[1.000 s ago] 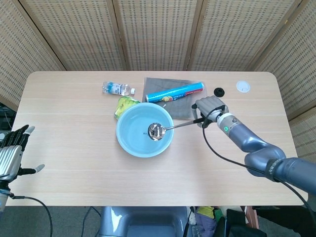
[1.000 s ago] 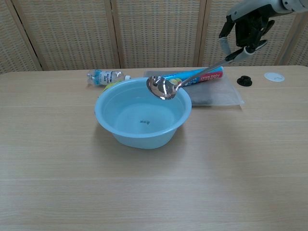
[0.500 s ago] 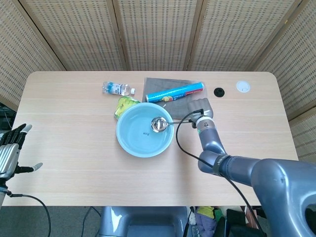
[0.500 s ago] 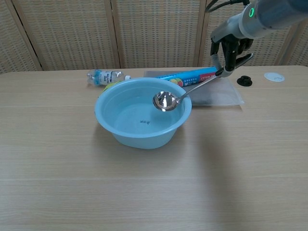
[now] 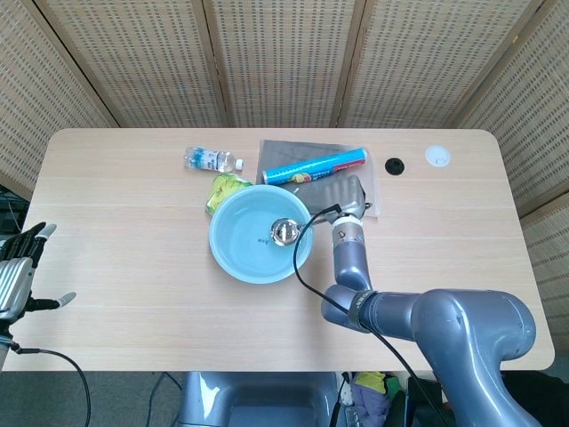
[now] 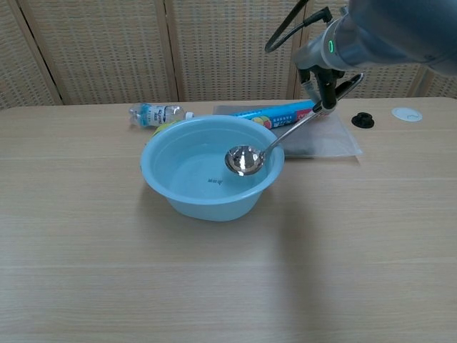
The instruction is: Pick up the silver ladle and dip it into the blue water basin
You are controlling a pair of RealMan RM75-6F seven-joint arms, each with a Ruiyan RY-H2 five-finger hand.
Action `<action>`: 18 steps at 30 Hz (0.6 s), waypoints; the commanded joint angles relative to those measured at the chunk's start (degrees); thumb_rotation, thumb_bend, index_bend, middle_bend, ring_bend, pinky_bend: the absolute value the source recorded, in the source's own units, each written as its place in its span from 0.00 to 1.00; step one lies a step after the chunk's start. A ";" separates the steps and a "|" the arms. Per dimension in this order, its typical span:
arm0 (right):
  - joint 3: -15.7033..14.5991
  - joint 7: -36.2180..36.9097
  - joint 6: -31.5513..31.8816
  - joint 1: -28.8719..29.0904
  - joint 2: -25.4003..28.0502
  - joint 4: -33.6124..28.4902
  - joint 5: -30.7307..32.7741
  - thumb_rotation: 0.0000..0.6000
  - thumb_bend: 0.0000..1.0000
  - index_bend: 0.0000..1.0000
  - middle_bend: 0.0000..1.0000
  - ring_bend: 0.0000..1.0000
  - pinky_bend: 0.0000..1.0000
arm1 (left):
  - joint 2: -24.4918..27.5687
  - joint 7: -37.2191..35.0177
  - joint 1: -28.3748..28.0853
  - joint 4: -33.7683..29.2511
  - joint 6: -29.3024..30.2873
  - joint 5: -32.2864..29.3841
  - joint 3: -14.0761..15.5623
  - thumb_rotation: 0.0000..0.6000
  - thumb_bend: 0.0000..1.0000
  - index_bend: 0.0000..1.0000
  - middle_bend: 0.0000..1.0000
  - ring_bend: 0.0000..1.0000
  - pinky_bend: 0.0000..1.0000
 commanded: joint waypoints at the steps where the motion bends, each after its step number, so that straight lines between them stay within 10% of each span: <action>1: 2.97 -3.22 2.14 -0.56 -1.58 -0.07 0.20 1.00 1.00 0.91 0.96 0.95 1.00 | -0.03 -0.01 -0.13 0.12 -0.20 -0.25 -0.01 1.00 0.00 0.00 0.00 0.00 0.00; 18: 8.84 -19.77 9.03 -2.40 -10.65 6.54 -6.97 1.00 1.00 0.91 0.96 0.95 1.00 | 0.65 -2.05 -0.53 0.84 -1.25 -1.08 -0.30 1.00 0.00 0.00 0.00 0.00 0.00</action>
